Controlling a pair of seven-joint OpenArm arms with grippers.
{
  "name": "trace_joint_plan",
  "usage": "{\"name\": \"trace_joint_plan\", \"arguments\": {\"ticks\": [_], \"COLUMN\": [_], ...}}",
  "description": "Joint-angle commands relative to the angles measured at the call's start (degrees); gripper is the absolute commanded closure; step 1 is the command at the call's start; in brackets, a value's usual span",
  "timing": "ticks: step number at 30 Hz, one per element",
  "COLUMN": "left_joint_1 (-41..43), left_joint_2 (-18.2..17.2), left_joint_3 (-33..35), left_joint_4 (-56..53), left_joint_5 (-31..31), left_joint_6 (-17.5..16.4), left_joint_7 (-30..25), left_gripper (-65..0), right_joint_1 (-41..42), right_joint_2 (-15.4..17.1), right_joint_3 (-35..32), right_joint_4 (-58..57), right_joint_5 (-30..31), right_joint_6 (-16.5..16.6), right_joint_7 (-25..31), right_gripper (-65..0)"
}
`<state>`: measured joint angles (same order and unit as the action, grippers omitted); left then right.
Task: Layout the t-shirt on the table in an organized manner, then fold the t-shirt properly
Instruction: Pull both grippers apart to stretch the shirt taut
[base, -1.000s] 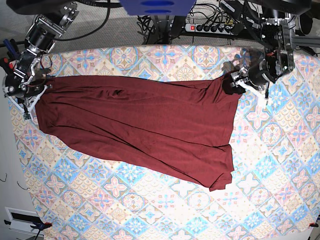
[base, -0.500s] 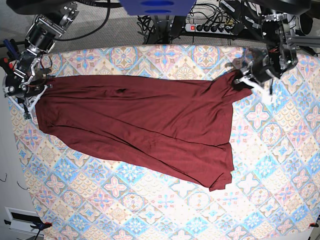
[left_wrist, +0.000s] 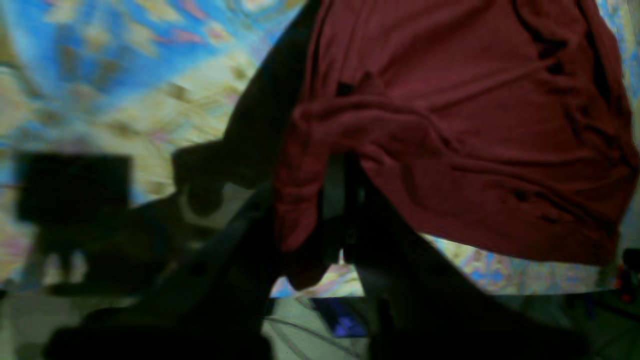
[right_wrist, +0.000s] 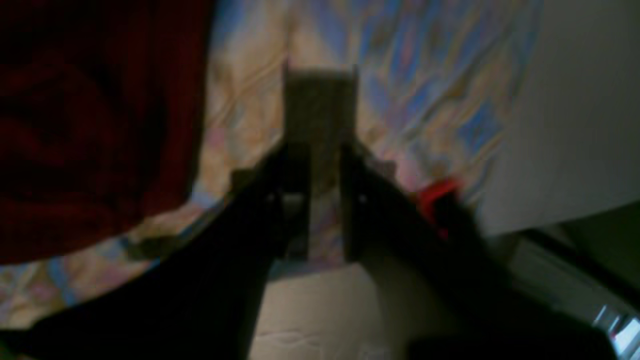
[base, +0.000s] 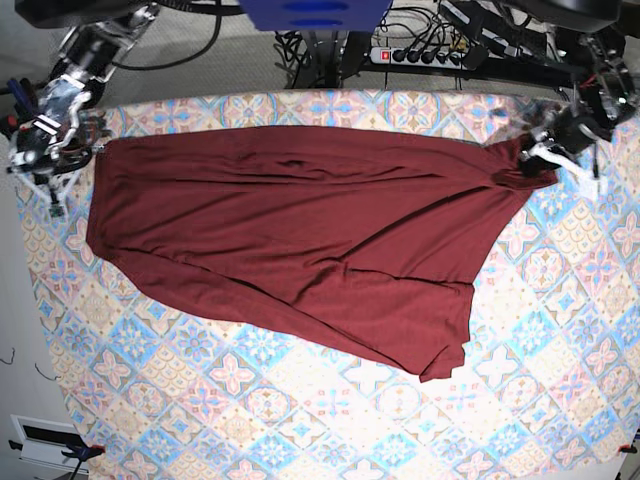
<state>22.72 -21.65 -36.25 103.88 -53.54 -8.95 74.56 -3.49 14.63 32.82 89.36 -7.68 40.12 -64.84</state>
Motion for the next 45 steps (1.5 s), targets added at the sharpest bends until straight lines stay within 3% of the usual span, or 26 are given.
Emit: {"name": "trace_joint_plan", "arguments": {"ticks": [1,7,13,18,21,28,35,41,45], "left_joint_1": [-0.17,-0.17,-0.43,-0.52,-0.61,-0.70,-0.70,-1.93,-2.46], "left_joint_2": [-1.69,-3.10,-2.57,-2.13,-1.96,-1.78,-1.78,-1.78,-1.87], "left_joint_3": [-0.72,-0.81,-0.37,-0.45,-0.37,-0.37,-0.37,-0.28,-0.28], "left_joint_4": [0.96,0.96,0.96,0.70,0.78,0.61,0.61,0.52,0.52], "left_joint_5": [-0.57,-0.57,-0.57,-0.57,-0.57,-0.57,-0.57,-0.48,-0.40], "left_joint_6": [-0.24,-0.24,-0.24,-0.24,-0.24,-0.24,-0.24,-0.24,-0.24], "left_joint_7": [-0.94,-0.94,-0.94,-0.94,-0.94,-1.11,-1.11,-1.03,-0.94], "left_gripper": [0.0,0.0,0.0,0.0,0.0,0.0,0.0,0.0,0.0], "right_joint_1": [1.60,-0.78,-0.78,-0.87,-2.62,-2.89,-6.32,-8.78,-9.57], "right_joint_2": [0.97,0.44,0.44,0.09,-1.05,-1.14,-1.40,-2.81,-2.98], "right_joint_3": [-0.07,-0.16,-2.62,-2.80,-2.88,-2.71,-2.44,-2.36,-2.36], "right_joint_4": [2.37,3.52,3.52,6.42,9.58,10.29,10.37,10.20,10.02], "right_joint_5": [0.87,0.87,0.87,0.96,5.09,17.22,18.54,23.90,24.96], "right_joint_6": [-0.12,-0.12,-0.12,-0.12,-0.12,-0.12,-0.12,-0.12,-0.12], "right_joint_7": [1.23,0.00,-0.26,-3.51,-6.33,-10.02,-10.11,-10.11,-10.11], "right_gripper": [-10.1,-3.6,-3.7,-17.2,-24.7,-25.6,-26.7,-37.8,-38.1]}}
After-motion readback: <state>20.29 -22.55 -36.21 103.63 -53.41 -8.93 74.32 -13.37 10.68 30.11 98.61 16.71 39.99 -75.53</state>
